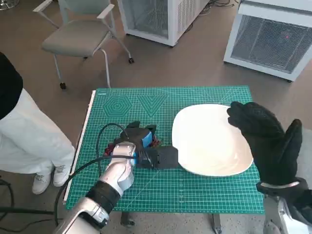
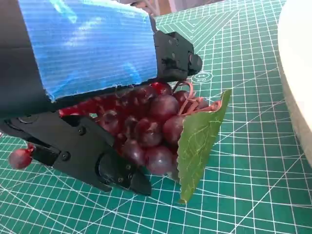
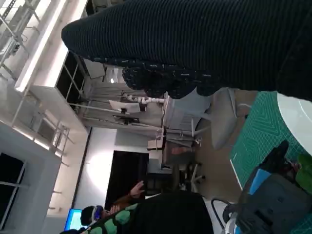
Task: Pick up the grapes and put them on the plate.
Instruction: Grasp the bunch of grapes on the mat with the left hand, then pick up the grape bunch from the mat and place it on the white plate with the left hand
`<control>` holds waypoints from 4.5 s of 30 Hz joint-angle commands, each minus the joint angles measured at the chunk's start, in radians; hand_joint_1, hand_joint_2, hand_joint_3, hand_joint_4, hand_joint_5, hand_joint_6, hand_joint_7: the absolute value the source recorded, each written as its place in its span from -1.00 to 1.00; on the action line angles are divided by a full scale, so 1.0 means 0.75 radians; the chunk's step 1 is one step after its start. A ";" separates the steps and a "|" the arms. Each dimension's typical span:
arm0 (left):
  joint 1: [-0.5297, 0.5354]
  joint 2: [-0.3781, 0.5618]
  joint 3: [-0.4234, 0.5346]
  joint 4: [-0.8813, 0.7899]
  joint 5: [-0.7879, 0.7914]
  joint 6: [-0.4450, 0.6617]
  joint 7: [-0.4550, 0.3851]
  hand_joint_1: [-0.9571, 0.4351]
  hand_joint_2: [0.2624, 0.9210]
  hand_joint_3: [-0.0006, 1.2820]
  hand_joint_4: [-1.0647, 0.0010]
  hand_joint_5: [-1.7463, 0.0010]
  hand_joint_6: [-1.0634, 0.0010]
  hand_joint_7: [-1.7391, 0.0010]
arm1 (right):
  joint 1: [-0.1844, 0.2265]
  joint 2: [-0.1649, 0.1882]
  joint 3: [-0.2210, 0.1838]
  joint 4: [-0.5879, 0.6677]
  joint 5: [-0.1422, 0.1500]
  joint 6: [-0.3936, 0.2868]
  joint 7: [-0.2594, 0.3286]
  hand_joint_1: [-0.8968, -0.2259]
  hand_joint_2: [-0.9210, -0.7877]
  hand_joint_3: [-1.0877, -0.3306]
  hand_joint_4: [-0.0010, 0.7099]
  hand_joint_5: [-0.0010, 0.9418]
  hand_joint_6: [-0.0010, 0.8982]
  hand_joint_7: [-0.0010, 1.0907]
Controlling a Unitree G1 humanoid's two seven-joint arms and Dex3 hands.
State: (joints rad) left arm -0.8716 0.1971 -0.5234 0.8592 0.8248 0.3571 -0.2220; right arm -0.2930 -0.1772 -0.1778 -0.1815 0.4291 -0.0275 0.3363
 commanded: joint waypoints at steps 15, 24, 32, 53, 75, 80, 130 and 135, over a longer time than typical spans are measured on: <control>0.075 0.064 -0.014 0.003 -0.048 -0.197 0.181 0.39 0.95 -0.60 0.12 -0.58 0.10 -0.51 | 0.023 -0.006 -0.005 0.026 0.000 0.012 0.008 0.59 -1.00 0.26 0.17 0.72 -0.51 0.80; 0.083 0.094 -0.012 -0.038 -0.068 -0.211 0.140 0.38 1.00 -0.59 0.18 -0.63 0.17 -0.60 | 0.018 -0.002 -0.001 0.027 -0.004 0.011 0.004 0.59 -1.00 0.26 0.17 0.72 -0.51 0.80; 0.097 0.108 -0.003 -0.082 -0.084 -0.213 0.135 0.38 1.00 -0.58 0.20 -0.64 0.18 -0.61 | 0.015 0.001 0.003 0.030 -0.007 0.010 0.002 0.60 -1.00 0.26 0.17 0.72 -0.51 0.80; 0.184 0.202 0.076 -0.403 -0.100 -0.198 0.083 0.38 0.98 -0.51 0.27 -0.69 0.26 -0.65 | -0.003 -0.003 0.003 0.055 -0.010 -0.004 0.007 0.60 -1.00 0.26 0.17 0.72 -0.50 0.80; 0.256 0.272 0.265 -1.042 -0.117 -0.131 0.033 0.38 0.67 -0.61 -0.32 -0.48 -0.29 -0.17 | -0.030 -0.006 0.003 0.086 -0.009 -0.023 0.015 0.61 -1.00 0.26 0.18 0.71 -0.50 0.79; 0.255 0.271 0.310 -1.137 -0.133 -0.145 0.035 0.38 0.91 -0.90 -0.48 -0.28 -0.25 -0.23 | -0.032 -0.005 0.003 0.084 -0.008 -0.025 0.016 0.62 -1.00 0.27 0.18 0.71 -0.49 0.79; -0.245 -0.180 0.218 -0.746 -0.244 -0.308 0.135 0.38 0.87 -0.79 -0.15 -0.62 -0.46 0.03 | 0.061 -0.018 -0.045 -0.054 0.002 -0.010 -0.009 0.60 -1.00 0.28 0.20 0.67 -0.45 0.79; -0.270 -0.202 0.219 -0.731 -0.271 -0.333 0.132 0.38 0.83 -0.78 -0.22 -0.58 -0.46 0.03 | 0.070 -0.017 -0.052 -0.053 -0.001 -0.020 -0.012 0.60 -1.00 0.28 0.21 0.66 -0.45 0.79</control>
State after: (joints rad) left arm -1.0417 0.0563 -0.3605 0.3009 0.6404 0.1242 -0.1276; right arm -0.2622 -0.1894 -0.2149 -0.2234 0.4294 -0.0501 0.3356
